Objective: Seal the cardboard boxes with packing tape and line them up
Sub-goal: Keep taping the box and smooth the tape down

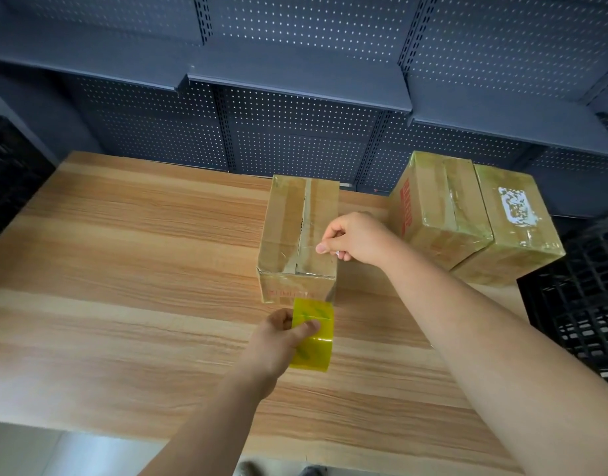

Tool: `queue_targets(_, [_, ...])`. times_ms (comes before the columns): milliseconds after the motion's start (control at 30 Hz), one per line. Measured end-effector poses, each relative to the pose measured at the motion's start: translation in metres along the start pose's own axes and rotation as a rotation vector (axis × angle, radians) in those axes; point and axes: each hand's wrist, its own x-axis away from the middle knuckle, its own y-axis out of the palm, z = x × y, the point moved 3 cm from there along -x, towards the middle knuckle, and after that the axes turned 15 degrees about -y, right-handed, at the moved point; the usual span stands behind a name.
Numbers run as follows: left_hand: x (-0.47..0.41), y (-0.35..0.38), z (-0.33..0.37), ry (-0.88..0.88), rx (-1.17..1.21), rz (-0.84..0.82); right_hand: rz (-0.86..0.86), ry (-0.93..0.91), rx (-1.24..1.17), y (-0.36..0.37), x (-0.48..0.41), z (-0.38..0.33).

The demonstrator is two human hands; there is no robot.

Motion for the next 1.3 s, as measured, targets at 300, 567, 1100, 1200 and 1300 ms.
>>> queue_targets(300, [-0.007,0.001,-0.003,-0.018,0.001,0.017,0.14,-0.068,0.142,0.001,0.006,0.002])
queue_targets(567, [-0.017,0.0,0.002,-0.027,0.021,0.026,0.254,0.172,-0.38,0.027,0.016,0.036])
queue_targets(1100, [-0.018,-0.003,0.005,0.062,-0.026,-0.105,0.058,-0.293,0.431,0.074,0.044,0.005])
queue_targets(1200, [-0.02,-0.007,-0.001,0.116,-0.066,-0.096,0.046,-0.273,0.44,0.073,0.042,0.008])
queue_targets(1300, [-0.025,-0.011,-0.005,0.17,-0.122,-0.027,0.025,-0.26,0.518,0.07,0.039,0.009])
